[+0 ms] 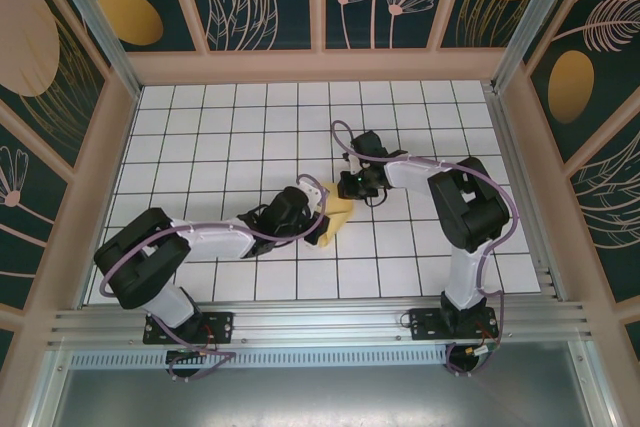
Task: Fold a paper plane with a square sheet of paper (pick it up from the middle)
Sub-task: Third fold the triangle at the center of the table.
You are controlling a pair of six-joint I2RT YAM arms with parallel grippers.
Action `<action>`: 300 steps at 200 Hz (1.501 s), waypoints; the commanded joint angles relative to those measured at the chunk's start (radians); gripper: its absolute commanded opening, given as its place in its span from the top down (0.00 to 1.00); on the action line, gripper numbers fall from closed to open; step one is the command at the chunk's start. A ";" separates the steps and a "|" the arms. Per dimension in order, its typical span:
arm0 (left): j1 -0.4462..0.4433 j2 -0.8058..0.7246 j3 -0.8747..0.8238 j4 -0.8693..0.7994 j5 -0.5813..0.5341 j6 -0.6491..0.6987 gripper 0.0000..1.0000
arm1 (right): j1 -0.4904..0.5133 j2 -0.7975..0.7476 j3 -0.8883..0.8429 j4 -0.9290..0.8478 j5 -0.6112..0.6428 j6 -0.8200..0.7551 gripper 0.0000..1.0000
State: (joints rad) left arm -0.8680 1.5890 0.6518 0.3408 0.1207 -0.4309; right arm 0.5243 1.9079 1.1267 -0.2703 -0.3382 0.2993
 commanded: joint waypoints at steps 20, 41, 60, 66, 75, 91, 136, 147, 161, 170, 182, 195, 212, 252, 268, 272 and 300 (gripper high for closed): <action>0.036 0.050 0.047 0.012 0.043 0.039 1.00 | 0.016 0.040 0.015 -0.053 0.011 -0.020 0.90; 0.052 0.062 0.054 0.005 0.041 0.053 1.00 | 0.017 0.040 0.015 -0.054 0.011 -0.017 0.90; 0.057 0.071 0.056 0.002 0.044 0.060 1.00 | 0.017 0.042 0.018 -0.053 0.011 -0.014 0.90; 0.057 0.072 0.053 0.004 0.042 0.057 1.00 | 0.017 0.042 0.018 -0.053 0.011 -0.013 0.90; 0.058 0.075 0.049 0.011 0.046 0.055 1.00 | 0.017 0.043 0.018 -0.053 0.011 -0.010 0.90; 0.057 0.080 0.046 0.012 0.049 0.051 1.00 | 0.017 0.041 0.019 -0.053 0.014 -0.004 0.90; 0.057 0.083 0.023 0.025 0.045 0.038 1.00 | 0.017 0.033 0.025 -0.055 0.020 0.004 0.89; 0.057 0.081 0.016 0.029 0.034 0.035 1.00 | 0.018 0.033 0.026 -0.056 0.021 0.007 0.89; 0.057 0.083 0.014 0.031 0.022 0.035 1.00 | 0.017 0.033 0.030 -0.055 0.021 0.010 0.89; 0.057 0.087 0.015 0.029 0.015 0.038 1.00 | 0.017 0.035 0.031 -0.057 0.019 0.009 0.89; 0.057 0.095 0.020 0.028 0.010 0.044 1.00 | 0.016 0.036 0.033 -0.056 0.020 0.010 0.89; 0.057 0.105 0.027 0.024 0.002 0.050 1.00 | 0.017 0.037 0.033 -0.055 0.019 0.013 0.89; 0.058 0.116 0.035 0.020 0.004 0.055 1.00 | 0.037 0.037 0.031 -0.052 0.019 0.015 0.89; 0.057 0.119 0.027 0.022 -0.014 0.054 1.00 | 0.040 0.038 0.029 -0.050 0.021 0.021 0.89; 0.057 0.115 0.024 0.021 -0.021 0.053 0.99 | 0.040 0.039 0.028 -0.049 0.026 0.021 0.89; 0.057 0.113 0.024 0.024 -0.021 0.053 0.99 | 0.040 0.039 0.028 -0.050 0.027 0.020 0.89; 0.057 0.092 0.019 0.011 -0.026 0.055 0.99 | 0.040 0.045 0.028 -0.061 0.058 0.017 0.89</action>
State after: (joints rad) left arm -0.8162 1.7008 0.6769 0.3477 0.1154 -0.3939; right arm 0.5537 1.9167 1.1435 -0.2817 -0.3233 0.3058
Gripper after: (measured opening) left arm 0.050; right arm 0.110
